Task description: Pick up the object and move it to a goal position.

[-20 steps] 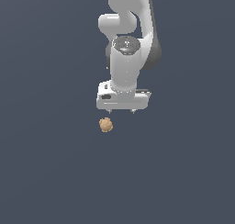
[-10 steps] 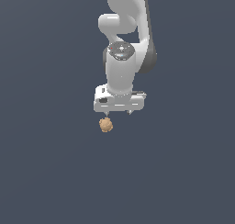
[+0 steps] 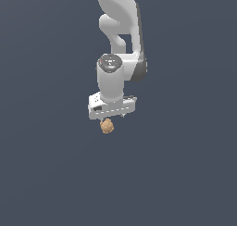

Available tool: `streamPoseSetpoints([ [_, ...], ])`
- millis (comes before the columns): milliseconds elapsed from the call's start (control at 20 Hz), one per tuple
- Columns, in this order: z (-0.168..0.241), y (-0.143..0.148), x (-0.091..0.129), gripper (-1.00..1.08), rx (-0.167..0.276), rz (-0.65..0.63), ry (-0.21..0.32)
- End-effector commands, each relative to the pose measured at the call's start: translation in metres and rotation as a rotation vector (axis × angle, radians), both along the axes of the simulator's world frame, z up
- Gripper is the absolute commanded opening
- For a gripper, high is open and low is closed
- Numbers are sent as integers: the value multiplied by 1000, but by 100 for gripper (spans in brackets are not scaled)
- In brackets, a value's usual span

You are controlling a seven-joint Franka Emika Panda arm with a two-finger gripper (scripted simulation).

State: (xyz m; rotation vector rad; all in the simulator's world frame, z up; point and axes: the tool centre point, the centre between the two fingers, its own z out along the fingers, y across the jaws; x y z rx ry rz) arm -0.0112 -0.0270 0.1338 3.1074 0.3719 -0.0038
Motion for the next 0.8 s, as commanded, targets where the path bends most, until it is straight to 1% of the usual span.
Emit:
streamPoseSetpoints([
  [0,-11,-9,-3,100,3,45,0],
  [350,-33,-28,-9,100,9,138,1],
  [750,-44,-37,-13,100,12,185,0],
])
